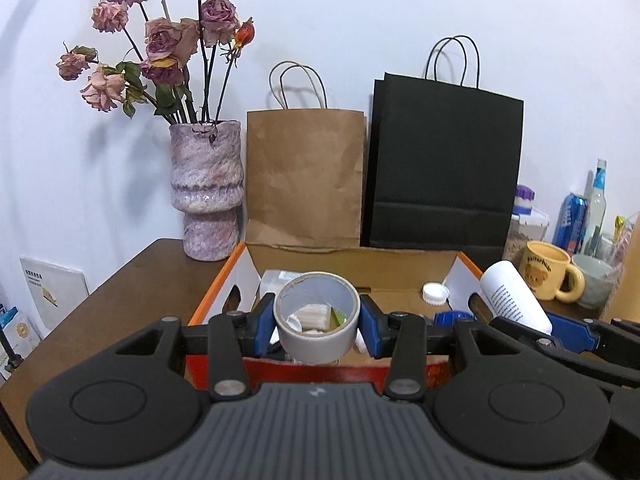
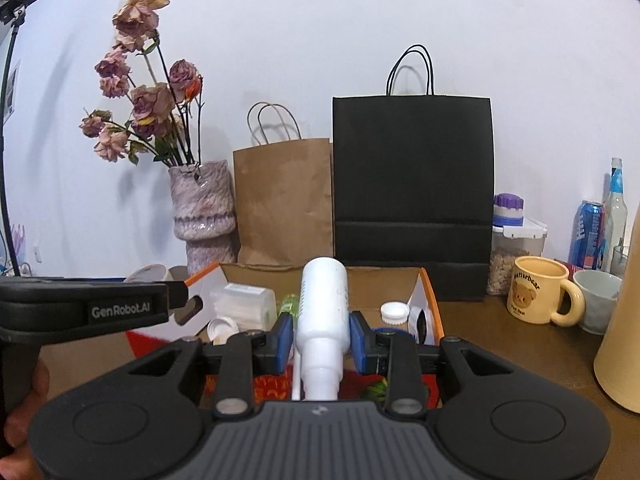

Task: Organize rigid objects
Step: 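Carry the tape roll and white spray bottle with both grippers over the box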

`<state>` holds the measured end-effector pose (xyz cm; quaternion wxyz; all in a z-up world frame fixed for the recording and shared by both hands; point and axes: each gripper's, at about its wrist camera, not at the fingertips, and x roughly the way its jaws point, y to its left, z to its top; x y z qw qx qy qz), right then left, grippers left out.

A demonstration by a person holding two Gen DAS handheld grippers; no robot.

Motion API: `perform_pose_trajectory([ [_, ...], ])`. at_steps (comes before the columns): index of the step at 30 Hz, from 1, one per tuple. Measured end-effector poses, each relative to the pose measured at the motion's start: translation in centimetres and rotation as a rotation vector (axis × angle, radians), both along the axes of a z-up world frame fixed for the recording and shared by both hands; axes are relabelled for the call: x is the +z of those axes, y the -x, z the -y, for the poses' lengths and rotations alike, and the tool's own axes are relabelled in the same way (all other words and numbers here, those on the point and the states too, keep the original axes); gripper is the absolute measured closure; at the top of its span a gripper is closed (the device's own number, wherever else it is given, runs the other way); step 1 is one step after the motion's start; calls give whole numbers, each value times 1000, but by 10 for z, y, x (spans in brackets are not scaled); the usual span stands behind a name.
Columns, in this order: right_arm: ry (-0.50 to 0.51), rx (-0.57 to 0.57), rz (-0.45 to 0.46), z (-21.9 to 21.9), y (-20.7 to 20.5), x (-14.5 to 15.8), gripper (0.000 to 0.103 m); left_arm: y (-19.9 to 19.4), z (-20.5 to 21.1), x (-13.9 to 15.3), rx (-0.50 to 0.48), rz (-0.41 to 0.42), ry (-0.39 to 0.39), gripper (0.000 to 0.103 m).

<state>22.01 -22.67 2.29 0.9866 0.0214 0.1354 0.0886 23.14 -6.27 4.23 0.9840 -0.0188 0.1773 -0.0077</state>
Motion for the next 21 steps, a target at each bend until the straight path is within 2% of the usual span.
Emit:
perform_pose_trajectory([
  [10, -25, 1, -2, -6, -36, 3, 74, -33, -7, 3, 2, 3, 20, 59],
  [21, -24, 11, -20, -12, -80, -2, 74, -76, -11, 1, 25, -3, 9, 59],
])
